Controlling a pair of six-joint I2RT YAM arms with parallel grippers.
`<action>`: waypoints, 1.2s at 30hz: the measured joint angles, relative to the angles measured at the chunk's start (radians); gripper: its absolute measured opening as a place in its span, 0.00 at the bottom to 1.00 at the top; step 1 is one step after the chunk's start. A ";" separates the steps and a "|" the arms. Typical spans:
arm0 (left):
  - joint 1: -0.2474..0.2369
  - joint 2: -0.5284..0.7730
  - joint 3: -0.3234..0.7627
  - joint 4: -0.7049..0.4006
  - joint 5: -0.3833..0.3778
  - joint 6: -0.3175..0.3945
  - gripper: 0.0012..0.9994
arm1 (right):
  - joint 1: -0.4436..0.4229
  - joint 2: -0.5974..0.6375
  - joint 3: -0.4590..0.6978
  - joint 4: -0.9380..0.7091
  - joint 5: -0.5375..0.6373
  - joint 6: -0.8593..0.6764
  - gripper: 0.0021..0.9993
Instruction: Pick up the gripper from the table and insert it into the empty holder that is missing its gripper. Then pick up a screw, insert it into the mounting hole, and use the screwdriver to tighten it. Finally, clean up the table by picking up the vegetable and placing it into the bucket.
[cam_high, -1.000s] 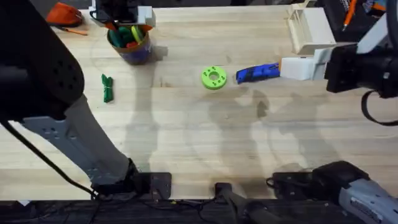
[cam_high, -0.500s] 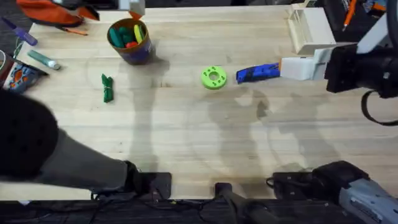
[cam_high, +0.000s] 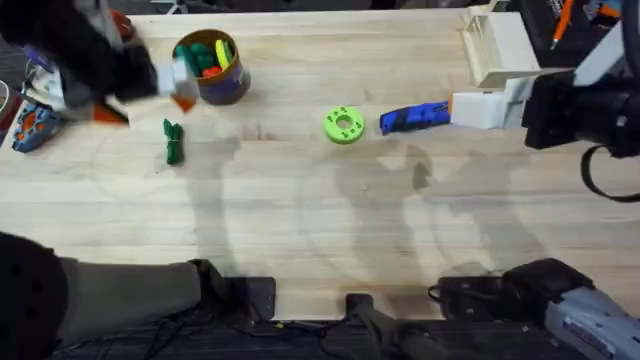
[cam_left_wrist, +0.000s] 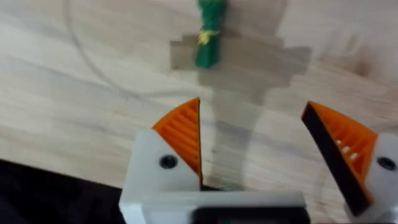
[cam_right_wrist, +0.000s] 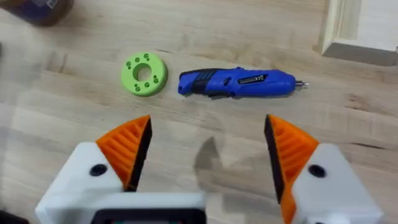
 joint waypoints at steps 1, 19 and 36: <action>0.020 -0.001 -0.042 0.011 -0.004 -0.004 0.99 | 0.000 0.000 0.000 0.000 0.000 0.000 0.99; 0.202 0.092 -0.294 0.406 -0.005 0.242 0.99 | 0.000 0.000 0.000 0.001 0.000 0.000 0.99; 0.150 0.301 -0.210 0.395 0.000 0.204 0.99 | 0.000 0.000 0.000 0.000 0.000 0.000 0.99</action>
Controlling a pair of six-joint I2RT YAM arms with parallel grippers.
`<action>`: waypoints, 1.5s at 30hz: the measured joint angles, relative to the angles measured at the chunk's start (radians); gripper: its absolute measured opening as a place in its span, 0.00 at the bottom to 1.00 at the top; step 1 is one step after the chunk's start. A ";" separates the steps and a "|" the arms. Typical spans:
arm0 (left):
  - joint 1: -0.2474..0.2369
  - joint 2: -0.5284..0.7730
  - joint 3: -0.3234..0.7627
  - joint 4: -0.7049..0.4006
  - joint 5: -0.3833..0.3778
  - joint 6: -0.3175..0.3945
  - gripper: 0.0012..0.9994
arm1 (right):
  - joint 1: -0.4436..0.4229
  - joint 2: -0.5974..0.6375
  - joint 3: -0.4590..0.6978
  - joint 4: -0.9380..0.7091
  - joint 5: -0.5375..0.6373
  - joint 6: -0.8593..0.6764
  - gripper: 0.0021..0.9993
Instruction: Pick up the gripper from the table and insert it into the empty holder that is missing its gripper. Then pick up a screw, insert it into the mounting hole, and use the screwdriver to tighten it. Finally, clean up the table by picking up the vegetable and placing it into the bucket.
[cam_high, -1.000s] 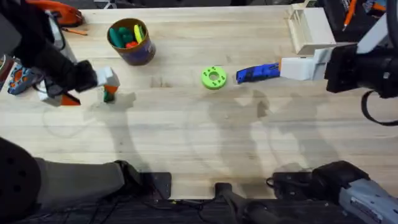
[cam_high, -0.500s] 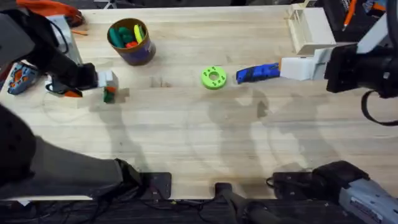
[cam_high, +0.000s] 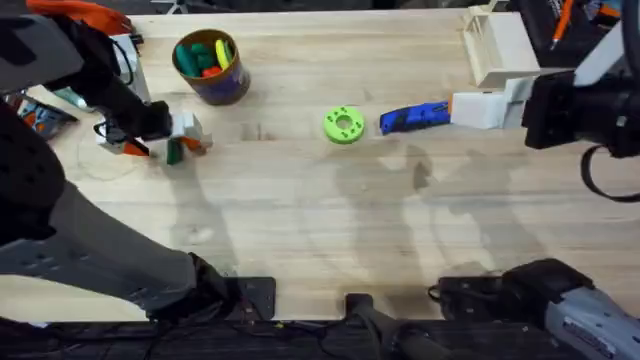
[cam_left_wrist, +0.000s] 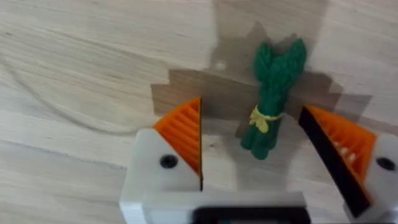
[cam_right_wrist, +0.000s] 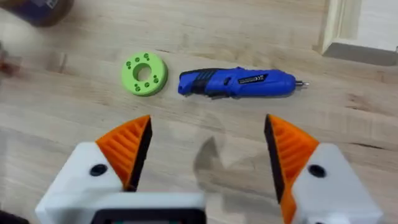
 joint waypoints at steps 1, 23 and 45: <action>0.000 0.000 0.000 0.003 0.001 -0.006 0.99 | 0.000 0.000 0.000 0.000 0.000 0.000 0.99; -0.007 0.010 0.005 0.058 0.076 -0.052 0.02 | 0.000 0.000 0.000 0.000 0.000 0.000 0.99; -0.077 -0.345 0.243 -0.063 0.132 -0.070 0.02 | 0.000 0.003 0.000 0.025 0.000 0.000 0.99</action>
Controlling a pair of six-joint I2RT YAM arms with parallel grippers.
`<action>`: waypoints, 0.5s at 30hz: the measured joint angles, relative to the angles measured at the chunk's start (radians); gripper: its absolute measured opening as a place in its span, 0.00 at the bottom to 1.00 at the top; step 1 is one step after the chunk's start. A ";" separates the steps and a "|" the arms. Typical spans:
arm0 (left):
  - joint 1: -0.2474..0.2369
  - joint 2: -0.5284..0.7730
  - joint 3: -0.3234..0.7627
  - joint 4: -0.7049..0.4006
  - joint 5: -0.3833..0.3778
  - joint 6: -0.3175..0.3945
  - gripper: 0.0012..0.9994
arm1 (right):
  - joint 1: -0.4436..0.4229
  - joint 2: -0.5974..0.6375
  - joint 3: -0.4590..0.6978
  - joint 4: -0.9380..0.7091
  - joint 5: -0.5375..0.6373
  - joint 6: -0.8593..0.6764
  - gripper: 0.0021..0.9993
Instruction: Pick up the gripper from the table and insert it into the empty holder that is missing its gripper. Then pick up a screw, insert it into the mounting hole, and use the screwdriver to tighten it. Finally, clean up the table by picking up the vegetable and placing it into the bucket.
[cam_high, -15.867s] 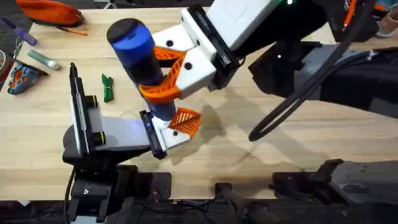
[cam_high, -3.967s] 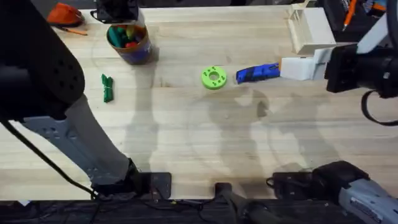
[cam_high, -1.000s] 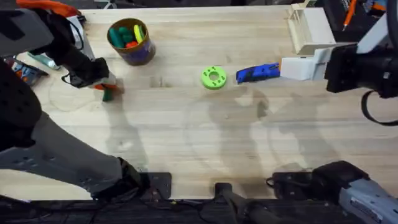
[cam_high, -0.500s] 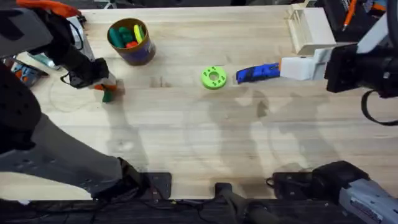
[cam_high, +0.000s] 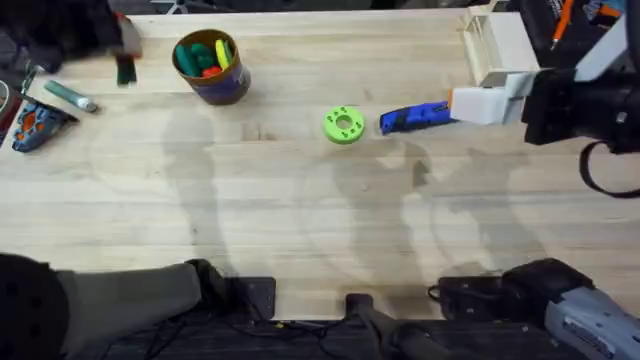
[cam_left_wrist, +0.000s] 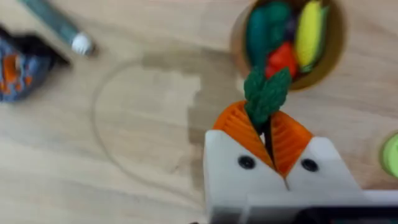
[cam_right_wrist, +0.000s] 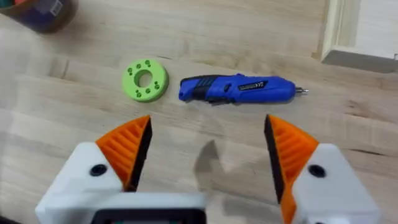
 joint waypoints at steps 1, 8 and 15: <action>-0.027 0.001 0.026 0.005 0.001 0.000 0.02 | 0.000 0.005 0.000 0.001 0.000 0.000 0.99; -0.186 0.104 0.188 0.056 0.020 -0.019 0.02 | 0.000 0.041 0.000 0.002 0.000 0.000 0.99; -0.207 0.305 0.271 0.125 0.022 -0.054 0.02 | 0.000 0.043 0.000 0.002 0.000 0.000 0.99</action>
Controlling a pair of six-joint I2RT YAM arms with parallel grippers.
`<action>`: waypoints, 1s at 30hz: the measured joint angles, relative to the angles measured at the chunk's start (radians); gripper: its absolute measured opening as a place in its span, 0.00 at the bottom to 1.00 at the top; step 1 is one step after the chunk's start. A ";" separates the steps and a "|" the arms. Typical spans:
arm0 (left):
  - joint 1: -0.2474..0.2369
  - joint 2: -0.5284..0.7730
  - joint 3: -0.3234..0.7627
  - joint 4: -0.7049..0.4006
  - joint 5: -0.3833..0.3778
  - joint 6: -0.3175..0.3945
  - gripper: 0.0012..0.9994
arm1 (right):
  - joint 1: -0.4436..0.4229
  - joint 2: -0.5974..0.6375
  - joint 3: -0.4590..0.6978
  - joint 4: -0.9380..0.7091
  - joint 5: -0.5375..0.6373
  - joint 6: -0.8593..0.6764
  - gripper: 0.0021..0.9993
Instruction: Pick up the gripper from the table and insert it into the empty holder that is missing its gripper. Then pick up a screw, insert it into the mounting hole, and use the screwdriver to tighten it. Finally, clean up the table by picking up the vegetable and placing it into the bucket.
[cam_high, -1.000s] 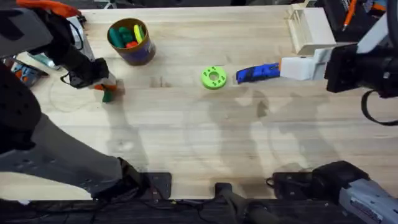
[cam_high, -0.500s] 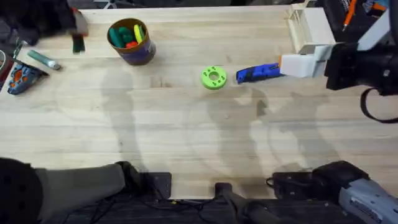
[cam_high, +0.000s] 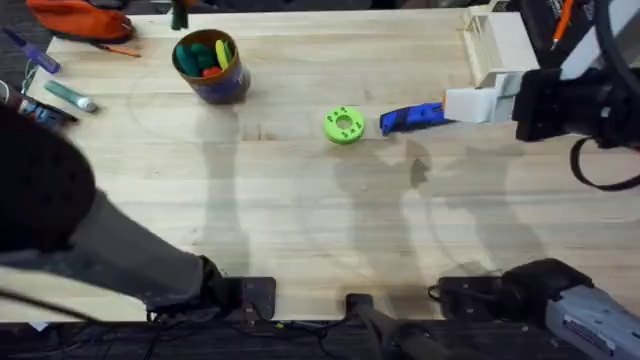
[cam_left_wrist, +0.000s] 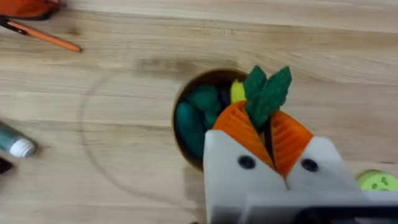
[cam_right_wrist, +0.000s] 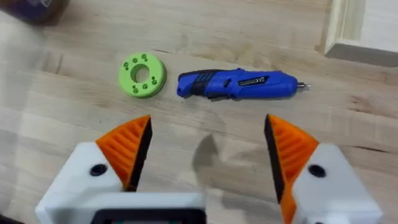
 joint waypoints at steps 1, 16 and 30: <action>0.001 0.023 0.000 0.013 0.000 -0.003 0.02 | 0.000 0.000 0.000 0.000 0.000 0.000 0.99; 0.001 0.154 0.000 0.012 0.019 -0.026 0.02 | 0.000 0.000 0.000 0.003 0.000 0.000 0.99; 0.001 0.153 0.000 -0.021 0.023 -0.033 0.99 | 0.000 0.000 0.000 0.004 0.000 0.000 0.99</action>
